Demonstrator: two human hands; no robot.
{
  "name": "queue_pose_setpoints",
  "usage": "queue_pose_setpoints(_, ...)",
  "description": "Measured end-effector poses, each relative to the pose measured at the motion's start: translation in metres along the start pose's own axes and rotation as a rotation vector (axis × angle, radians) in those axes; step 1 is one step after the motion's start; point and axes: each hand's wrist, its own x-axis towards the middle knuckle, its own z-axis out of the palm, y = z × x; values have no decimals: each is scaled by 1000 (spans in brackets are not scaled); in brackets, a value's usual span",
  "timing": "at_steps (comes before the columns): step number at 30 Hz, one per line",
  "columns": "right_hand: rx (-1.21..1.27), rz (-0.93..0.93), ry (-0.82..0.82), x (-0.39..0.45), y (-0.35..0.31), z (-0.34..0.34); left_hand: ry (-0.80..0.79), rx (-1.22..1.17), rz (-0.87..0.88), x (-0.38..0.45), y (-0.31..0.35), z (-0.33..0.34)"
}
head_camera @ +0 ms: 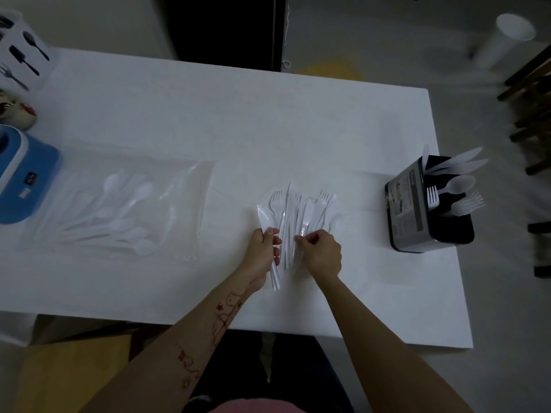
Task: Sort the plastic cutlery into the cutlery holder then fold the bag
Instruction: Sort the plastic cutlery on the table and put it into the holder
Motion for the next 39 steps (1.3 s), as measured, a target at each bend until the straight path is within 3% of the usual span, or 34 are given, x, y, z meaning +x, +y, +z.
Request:
queue_pose_setpoints(6, 119, -28, -23, 3, 8, -12, -36, -58, -19, 1, -1, 0)
queue_pose_setpoints(10, 269, -135, -104, -10, 9, -28, -73, -156, -101, 2, 3, 1)
queue_pose_setpoints(17, 240, -385, -250, -34, 7, -28, -103, -267, -188, -1, 8, 10)
queue_pose_setpoints(22, 239, -349, -251, -34, 5, -26, -36, -287, -144, 3, 5, 12)
queue_pose_setpoints(27, 123, -227, -1, -12, 5, -17, 40, -231, -81, 7, 4, 7)
queue_pose_setpoints(32, -109, -129, -22, -3, -5, -2, 65, -148, -53, 9, -2, 5)
queue_pose_setpoints(39, -127, -42, -30, 6, -5, -8, -34, -208, -91, 5, -3, -3)
